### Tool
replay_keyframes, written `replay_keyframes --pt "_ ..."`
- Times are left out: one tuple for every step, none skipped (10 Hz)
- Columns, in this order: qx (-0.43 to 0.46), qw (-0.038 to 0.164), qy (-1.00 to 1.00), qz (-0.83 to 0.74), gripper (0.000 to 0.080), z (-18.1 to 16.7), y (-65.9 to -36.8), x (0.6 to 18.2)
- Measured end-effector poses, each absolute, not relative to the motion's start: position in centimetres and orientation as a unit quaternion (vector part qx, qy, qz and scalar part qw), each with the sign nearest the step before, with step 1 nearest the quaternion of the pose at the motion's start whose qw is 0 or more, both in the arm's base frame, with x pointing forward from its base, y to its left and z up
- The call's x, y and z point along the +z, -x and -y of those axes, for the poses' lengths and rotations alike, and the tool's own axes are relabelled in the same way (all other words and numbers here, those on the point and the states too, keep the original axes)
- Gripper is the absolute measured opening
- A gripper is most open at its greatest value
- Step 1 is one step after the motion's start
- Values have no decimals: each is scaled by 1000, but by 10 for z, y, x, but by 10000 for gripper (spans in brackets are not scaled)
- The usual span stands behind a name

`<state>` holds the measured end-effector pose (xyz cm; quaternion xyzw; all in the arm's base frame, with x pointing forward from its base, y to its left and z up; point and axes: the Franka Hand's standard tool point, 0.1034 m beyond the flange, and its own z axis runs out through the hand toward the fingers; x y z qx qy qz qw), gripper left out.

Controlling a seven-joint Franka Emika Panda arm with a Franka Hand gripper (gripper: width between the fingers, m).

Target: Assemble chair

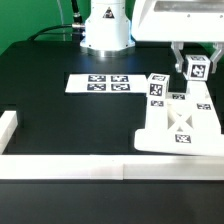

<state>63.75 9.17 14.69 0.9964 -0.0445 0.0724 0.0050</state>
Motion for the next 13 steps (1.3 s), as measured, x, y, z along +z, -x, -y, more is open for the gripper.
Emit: replay_keyframes --pt "72 5 -996 52 271 -92 -637 145" --pt "71 6 -996 51 271 -91 -637 145" --pt "71 6 -996 51 271 -91 -637 145" --pt "71 7 -996 51 271 -91 -637 145" --pt "71 7 -996 46 271 -91 -637 144" --pt "70 7 -997 36 271 -90 -637 144" --pt "67 8 -997 32 271 -91 -637 143" --pt "66 8 -997 33 271 -94 -638 140" --pt "65 9 -997 35 271 -98 -637 134" --pt "63 11 -997 39 271 -98 -636 128" --pt "64 11 -997 40 271 -97 -637 129" --pt "64 12 -997 40 271 -96 -637 129" --pt "65 11 -997 44 271 -98 -636 128"
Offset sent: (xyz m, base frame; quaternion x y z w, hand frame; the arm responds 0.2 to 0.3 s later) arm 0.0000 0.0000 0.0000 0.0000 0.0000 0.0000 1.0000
